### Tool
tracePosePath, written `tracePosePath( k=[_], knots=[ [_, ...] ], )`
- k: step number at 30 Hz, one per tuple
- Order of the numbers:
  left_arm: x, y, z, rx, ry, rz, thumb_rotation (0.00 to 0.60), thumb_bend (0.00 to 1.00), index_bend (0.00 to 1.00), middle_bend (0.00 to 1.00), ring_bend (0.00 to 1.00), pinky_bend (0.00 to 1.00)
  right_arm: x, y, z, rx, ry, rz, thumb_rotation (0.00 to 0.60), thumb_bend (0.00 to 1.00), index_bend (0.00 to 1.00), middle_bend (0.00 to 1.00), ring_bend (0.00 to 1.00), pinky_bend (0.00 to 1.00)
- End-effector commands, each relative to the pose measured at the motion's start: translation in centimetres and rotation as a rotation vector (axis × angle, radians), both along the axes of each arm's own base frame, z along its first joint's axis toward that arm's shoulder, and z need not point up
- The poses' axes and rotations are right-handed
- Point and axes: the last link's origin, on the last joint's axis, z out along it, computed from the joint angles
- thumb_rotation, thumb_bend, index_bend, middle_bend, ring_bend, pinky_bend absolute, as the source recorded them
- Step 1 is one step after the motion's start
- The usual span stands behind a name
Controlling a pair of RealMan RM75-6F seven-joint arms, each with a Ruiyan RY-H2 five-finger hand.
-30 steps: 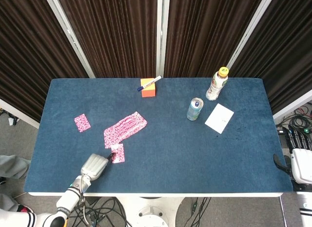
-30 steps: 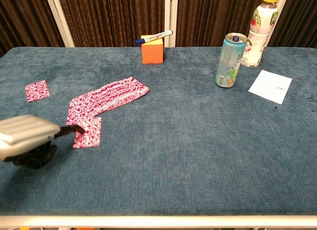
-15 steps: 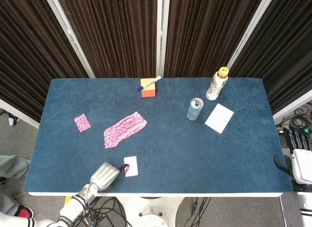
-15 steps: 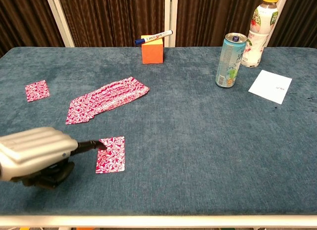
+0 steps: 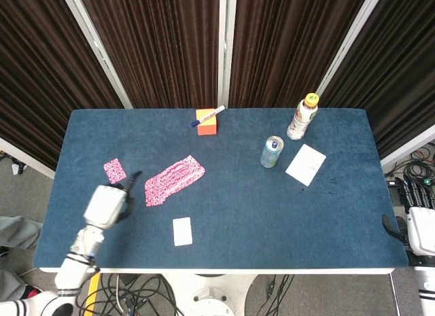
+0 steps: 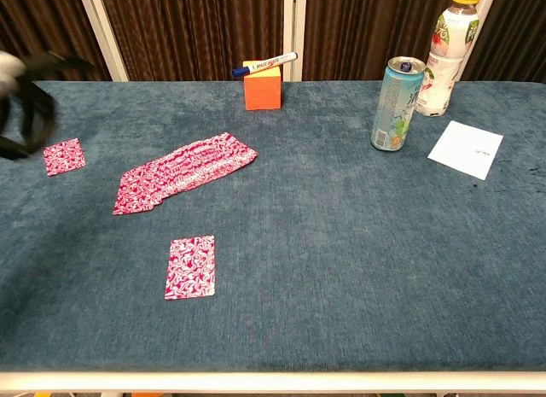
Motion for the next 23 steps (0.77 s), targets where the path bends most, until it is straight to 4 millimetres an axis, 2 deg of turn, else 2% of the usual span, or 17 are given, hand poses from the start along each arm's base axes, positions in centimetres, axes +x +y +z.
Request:
tracePosePath(
  k=[1, 5, 10, 16, 23],
  knots=[
    [-2.6, -1.0, 1.9, 0.059, 0.051, 0.080, 0.297, 0.29, 0.10, 0.00, 0.00, 0.07, 0.1, 0.1, -0.2, 0.004, 0.001, 0.004, 0.600, 0.28, 0.00, 0.00, 0.00, 0.00],
    [-4.4, -2.7, 2.8, 0.070, 0.051, 0.119, 0.289, 0.27, 0.10, 0.00, 0.00, 0.07, 0.2, 0.2, 0.0, -0.004, -0.003, 0.011, 0.600, 0.28, 0.00, 0.00, 0.00, 0.00],
    [-5.9, -4.4, 5.0, 0.146, 0.063, 0.127, 0.302, 0.27, 0.10, 0.00, 0.00, 0.07, -0.1, 0.5, 0.0, -0.007, -0.015, 0.004, 0.600, 0.28, 0.00, 0.00, 0.00, 0.00],
    [-6.5, -6.7, 7.4, 0.194, 0.050, 0.154, 0.291, 0.27, 0.10, 0.00, 0.00, 0.07, -0.3, 0.9, -0.5, 0.006, -0.025, 0.009, 0.600, 0.28, 0.00, 0.00, 0.00, 0.00],
    [-7.1, -9.6, 8.6, 0.208, 0.037, 0.173, 0.297, 0.27, 0.10, 0.00, 0.00, 0.07, 0.3, 1.3, -0.8, 0.017, -0.014, 0.035, 0.600, 0.28, 0.00, 0.00, 0.00, 0.00]
  ],
)
